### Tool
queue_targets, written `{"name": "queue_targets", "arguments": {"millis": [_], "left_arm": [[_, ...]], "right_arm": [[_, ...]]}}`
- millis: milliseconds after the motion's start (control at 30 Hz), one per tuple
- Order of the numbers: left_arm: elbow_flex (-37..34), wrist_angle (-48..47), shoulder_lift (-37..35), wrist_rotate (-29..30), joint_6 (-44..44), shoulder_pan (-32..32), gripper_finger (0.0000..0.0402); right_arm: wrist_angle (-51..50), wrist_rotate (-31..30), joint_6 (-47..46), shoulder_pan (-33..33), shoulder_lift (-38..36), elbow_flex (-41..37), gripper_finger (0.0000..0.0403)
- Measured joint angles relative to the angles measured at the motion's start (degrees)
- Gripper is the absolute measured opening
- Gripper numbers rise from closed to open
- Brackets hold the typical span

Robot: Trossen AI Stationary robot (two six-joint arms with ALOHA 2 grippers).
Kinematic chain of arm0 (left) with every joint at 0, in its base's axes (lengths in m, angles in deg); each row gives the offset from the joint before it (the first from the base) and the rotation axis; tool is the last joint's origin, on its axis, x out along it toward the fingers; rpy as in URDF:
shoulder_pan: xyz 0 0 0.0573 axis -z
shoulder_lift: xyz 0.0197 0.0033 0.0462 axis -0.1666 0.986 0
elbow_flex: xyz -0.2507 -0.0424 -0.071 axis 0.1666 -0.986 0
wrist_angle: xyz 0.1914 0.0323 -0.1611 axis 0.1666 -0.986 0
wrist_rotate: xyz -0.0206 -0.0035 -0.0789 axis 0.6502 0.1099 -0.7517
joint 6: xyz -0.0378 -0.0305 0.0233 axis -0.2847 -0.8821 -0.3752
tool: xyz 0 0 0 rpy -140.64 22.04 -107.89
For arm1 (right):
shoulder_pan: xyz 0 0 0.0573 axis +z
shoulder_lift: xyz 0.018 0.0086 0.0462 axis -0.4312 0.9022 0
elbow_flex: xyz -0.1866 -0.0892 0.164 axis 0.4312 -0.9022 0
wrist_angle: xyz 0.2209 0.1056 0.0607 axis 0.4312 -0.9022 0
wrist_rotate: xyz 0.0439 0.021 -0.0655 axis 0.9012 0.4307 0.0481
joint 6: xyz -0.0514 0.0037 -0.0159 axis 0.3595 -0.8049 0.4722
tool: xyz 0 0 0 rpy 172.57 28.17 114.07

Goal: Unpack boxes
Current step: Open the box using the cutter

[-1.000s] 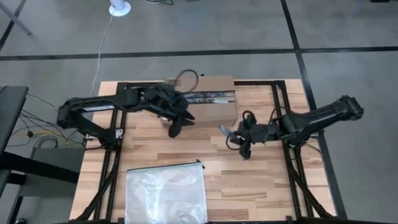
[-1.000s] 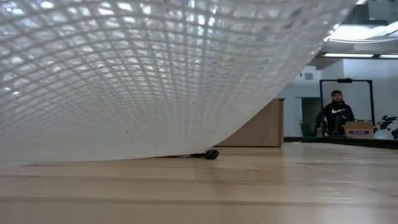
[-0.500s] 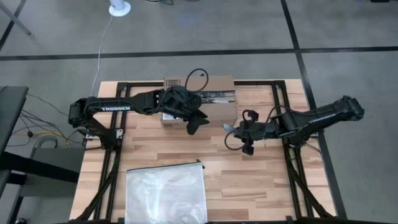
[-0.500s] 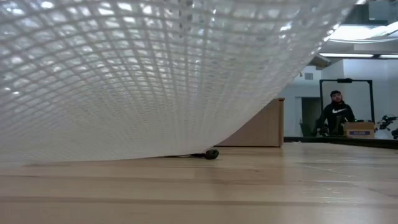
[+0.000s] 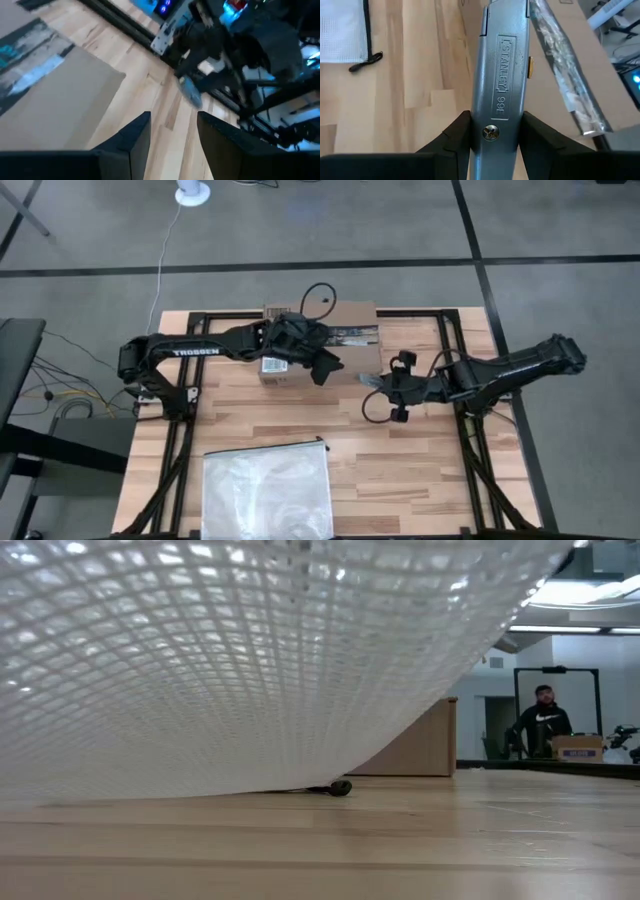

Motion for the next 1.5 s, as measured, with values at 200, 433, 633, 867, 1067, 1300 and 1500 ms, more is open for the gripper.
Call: {"name": "queue_targets", "arguments": {"millis": [200,433,633,867,1067,1300,1500], "left_arm": [[0.0,6.1,3.5,-3.0,-3.0,0.8,0.0146],[0.0,9.7,5.1,-2.6,-3.4,1.0,0.0146],[0.0,9.0,5.1,-1.2,-2.3,1.0,0.0146],[-0.1,9.7,7.6,-1.3,-2.7,1.0,0.0146],[0.0,11.3,8.6,-2.7,-3.4,1.1,0.0146],[0.0,11.8,9.0,-2.9,-3.8,1.0,0.0146],[0.0,12.8,9.0,-1.7,-3.8,0.7,0.0146]], "right_arm": [[1.1,-1.2,1.2,-2.5,1.0,0.0,0.0116],[3.6,-1.0,2.1,-2.6,4.4,-0.1,0.0116],[6.7,-1.1,3.9,-3.2,5.1,-0.1,0.0116],[10.3,-0.9,7.0,-4.0,5.5,0.1,0.0116],[10.3,-0.9,7.9,-4.6,5.6,1.7,0.0116],[10.0,-0.9,8.5,-4.7,5.6,1.9,0.0116],[10.3,-0.9,8.5,-4.5,5.6,1.9,0.0116]]}}
